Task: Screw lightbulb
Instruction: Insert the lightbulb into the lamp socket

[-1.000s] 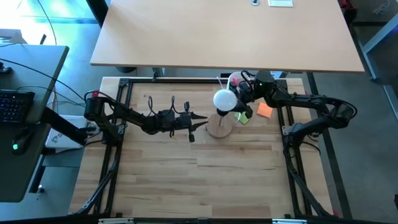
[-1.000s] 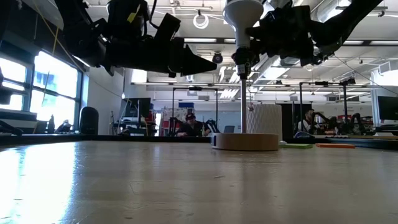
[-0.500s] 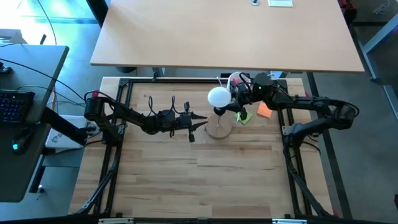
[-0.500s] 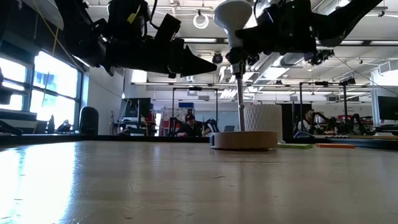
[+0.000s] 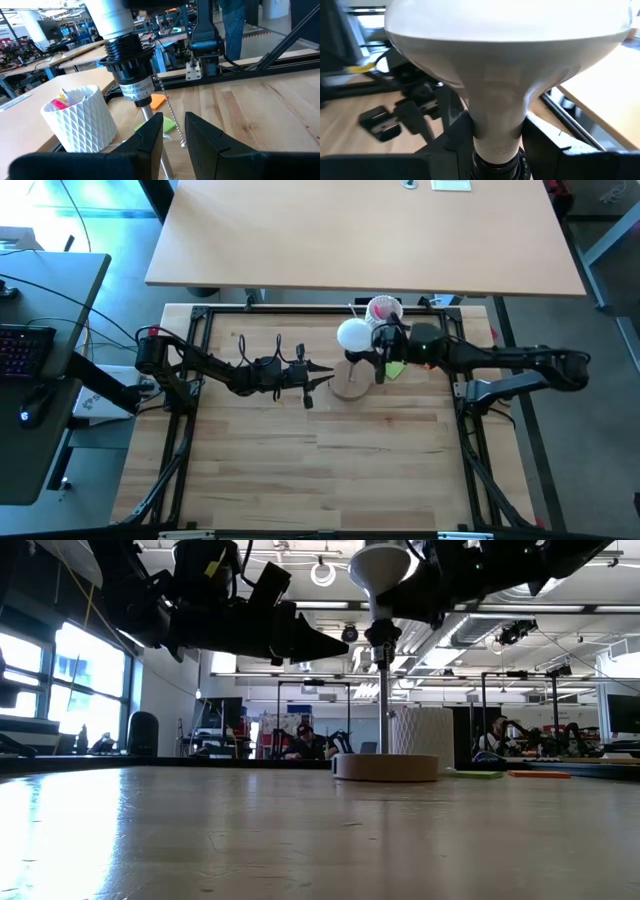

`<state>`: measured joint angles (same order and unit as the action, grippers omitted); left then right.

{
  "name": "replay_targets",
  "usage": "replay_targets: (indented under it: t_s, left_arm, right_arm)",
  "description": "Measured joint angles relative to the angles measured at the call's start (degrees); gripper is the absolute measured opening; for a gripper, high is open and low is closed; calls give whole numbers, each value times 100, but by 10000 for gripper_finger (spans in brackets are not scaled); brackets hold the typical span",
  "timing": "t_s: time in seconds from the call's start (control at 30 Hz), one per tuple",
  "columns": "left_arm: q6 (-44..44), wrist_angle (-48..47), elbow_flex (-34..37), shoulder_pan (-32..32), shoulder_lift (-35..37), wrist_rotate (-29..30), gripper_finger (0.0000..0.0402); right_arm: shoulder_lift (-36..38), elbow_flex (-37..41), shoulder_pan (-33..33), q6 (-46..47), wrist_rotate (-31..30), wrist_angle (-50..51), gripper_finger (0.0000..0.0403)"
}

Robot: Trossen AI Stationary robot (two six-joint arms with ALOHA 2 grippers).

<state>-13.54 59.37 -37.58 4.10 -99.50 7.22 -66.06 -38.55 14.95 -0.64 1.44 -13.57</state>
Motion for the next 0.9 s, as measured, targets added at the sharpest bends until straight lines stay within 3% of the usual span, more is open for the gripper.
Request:
replay_targets:
  t_s: [0.23, 0.5, 0.9]
  left_arm:
    - [0, 2, 0, 0, -2, 0, 76]
    - [2, 37, 0, 0, -2, 2, 76]
    - [15, 42, 0, -2, -2, 4, 76]
  right_arm:
    - [-30, 3, -803, 606, -1890, 5, 132]
    - [-192, 9, -1366, 1090, -3366, -106, 131]
    - [-464, 61, -1409, 1081, -3413, -231, 186]
